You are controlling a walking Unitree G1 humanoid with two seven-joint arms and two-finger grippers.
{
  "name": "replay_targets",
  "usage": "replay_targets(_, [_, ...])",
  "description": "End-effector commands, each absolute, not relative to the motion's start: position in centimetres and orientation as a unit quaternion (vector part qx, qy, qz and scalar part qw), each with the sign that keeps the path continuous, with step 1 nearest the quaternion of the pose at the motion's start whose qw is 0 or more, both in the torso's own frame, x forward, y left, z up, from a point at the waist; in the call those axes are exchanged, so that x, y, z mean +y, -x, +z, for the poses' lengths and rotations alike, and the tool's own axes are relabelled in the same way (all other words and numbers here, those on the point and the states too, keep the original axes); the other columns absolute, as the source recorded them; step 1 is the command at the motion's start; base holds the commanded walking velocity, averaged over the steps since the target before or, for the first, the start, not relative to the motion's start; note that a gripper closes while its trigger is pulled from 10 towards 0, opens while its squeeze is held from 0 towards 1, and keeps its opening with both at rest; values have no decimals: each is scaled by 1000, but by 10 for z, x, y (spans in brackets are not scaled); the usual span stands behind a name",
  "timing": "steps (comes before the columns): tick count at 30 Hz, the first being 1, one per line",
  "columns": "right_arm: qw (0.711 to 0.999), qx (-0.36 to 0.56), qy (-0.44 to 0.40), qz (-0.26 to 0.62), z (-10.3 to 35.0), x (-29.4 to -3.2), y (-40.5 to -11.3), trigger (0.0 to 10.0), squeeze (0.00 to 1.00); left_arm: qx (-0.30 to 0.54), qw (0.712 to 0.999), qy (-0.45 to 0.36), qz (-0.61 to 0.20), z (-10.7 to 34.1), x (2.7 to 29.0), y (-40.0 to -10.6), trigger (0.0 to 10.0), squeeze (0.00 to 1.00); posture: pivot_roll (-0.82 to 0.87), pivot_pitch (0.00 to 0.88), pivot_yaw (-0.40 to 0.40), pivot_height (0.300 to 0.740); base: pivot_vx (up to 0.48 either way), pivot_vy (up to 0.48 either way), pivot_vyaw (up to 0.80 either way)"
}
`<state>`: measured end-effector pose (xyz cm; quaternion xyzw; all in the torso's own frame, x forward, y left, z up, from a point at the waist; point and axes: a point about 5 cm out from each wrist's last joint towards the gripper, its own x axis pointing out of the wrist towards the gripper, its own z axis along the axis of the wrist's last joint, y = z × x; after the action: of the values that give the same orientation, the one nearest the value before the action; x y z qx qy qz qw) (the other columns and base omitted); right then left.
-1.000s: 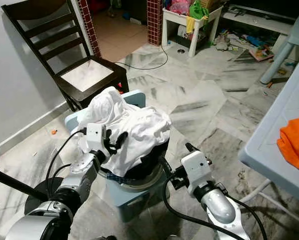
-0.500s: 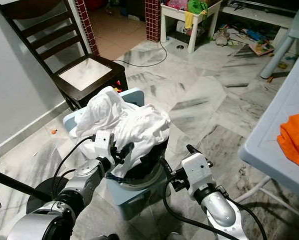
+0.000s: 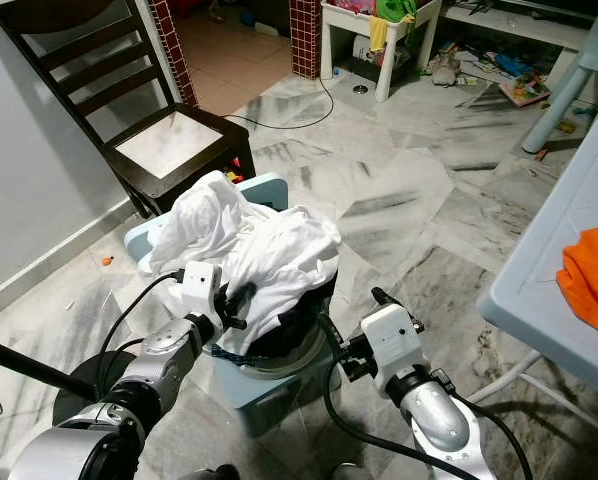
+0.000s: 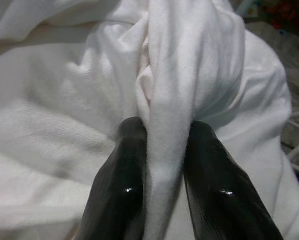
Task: Hang hanger
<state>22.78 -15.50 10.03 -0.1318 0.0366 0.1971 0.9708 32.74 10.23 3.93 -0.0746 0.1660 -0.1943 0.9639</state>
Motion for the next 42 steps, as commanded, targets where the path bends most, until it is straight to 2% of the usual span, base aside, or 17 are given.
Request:
replay_targets(1, [970, 41, 128, 204, 98, -152, -227, 10000, 0, 186, 963, 73, -184, 29, 109, -321, 0, 0, -212, 156, 68, 740, 0, 0, 0])
replay_targets(4, [969, 40, 129, 207, 98, -152, -229, 10000, 0, 177, 967, 70, -171, 31, 113, -322, 0, 0, -209, 153, 63, 740, 0, 0, 0])
replay_targets(8, [969, 39, 130, 208, 98, -152, -231, 10000, 0, 108, 980, 47, -159, 45, 114, -326, 0, 0, -206, 149, 65, 740, 0, 0, 0])
replay_targets(15, [968, 36, 129, 211, 97, -148, -234, 10000, 0, 60, 983, 44, -169, 49, 110, -319, 0, 0, -187, 131, 63, 740, 0, 0, 0])
replay_targets(23, [967, 33, 131, 215, 97, -148, -238, 10000, 0, -3, 986, 12, -168, 45, 115, -280, 0, 0, -169, 126, 56, 740, 0, 0, 0])
replay_targets(25, [967, 33, 132, 217, 96, -149, -239, 10000, 0, -14, 991, -13, -134, 39, 130, -245, 0, 0, -156, 124, 48, 740, 0, 0, 0])
replay_targets(26, [967, 33, 132, 217, 96, -149, -239, 10000, 0, -14, 991, -13, -134, 39, 130, -245, 0, 0, -156, 124, 48, 740, 0, 0, 0])
replay_targets(27, [966, 33, 133, 219, 96, -148, -240, 10000, 0, -8, 994, -27, -109, 34, 141, -228, 0, 0, -150, 123, 44, 740, 0, 0, 0])
replay_targets(32, [964, 32, 133, 226, 95, -146, -243, 10000, 0, 31, 997, -43, -60, 20, 162, -195, 0, 0, -137, 117, 34, 740, 0, 0, 0])
replay_targets(34, [964, 32, 134, 227, 95, -146, -243, 10000, 0, 40, 997, -48, -53, 17, 165, -189, 0, 0, -134, 116, 31, 740, 0, 0, 0])
replay_targets(38, [963, 30, 135, 232, 94, -145, -246, 10000, 0, 127, 991, -42, 2, -9, 182, -160, 0, 0, -128, 112, 22, 740, 0, 0, 0])
replay_targets(42, [962, 30, 136, 235, 94, -145, -247, 10000, 0, 165, 986, -36, 15, -21, 186, -154, 0, 0, -129, 111, 16, 740, 0, 0, 0])
